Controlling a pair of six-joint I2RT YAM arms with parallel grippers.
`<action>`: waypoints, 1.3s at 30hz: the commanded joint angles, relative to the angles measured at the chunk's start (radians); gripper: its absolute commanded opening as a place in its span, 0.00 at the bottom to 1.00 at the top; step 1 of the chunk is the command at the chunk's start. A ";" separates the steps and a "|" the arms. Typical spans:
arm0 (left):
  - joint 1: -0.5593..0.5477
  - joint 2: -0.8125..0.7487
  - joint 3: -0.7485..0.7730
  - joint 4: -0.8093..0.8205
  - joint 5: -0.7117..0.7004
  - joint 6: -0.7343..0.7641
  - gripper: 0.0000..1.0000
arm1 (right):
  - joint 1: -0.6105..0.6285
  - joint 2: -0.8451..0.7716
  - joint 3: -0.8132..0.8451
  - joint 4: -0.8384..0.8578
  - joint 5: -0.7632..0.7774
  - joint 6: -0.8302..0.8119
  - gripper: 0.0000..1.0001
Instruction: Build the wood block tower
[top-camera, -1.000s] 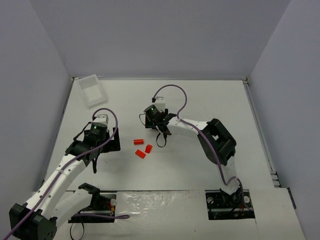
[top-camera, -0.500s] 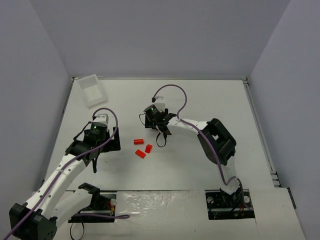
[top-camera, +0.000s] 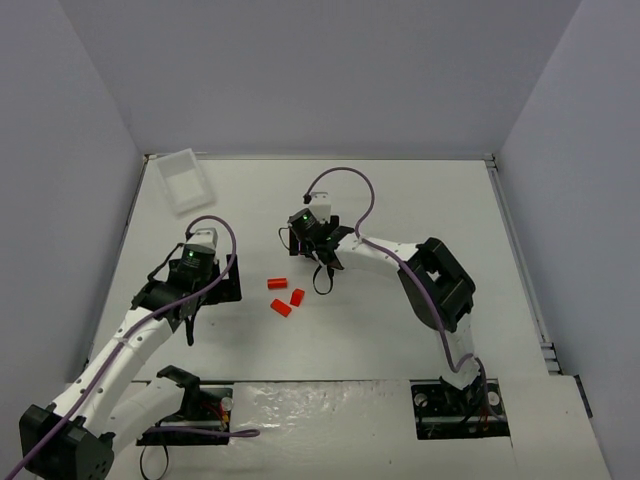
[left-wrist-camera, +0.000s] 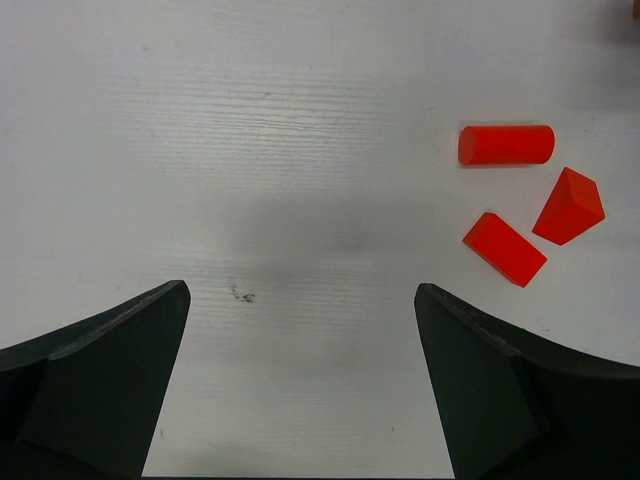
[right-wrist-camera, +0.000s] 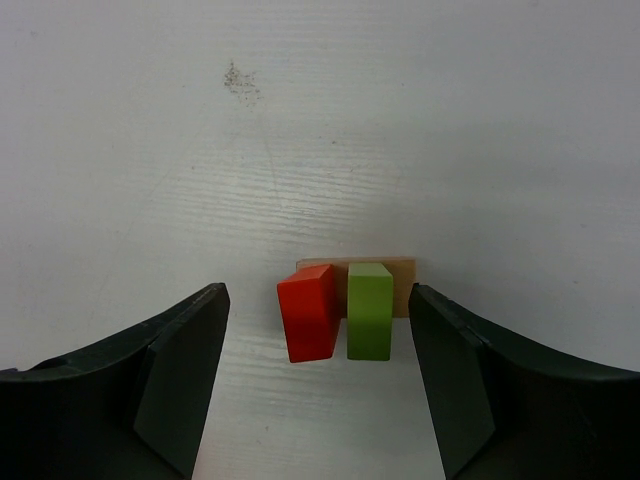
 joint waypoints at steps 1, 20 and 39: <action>0.006 0.015 0.015 0.037 0.012 -0.027 0.95 | -0.002 -0.141 -0.003 0.008 0.069 -0.021 0.71; -0.254 0.200 0.075 0.022 -0.039 -0.571 0.94 | -0.050 -0.686 -0.327 -0.028 0.087 -0.055 0.79; -0.450 0.599 0.219 0.007 -0.104 -0.958 0.63 | -0.144 -1.008 -0.586 -0.071 -0.042 -0.107 0.80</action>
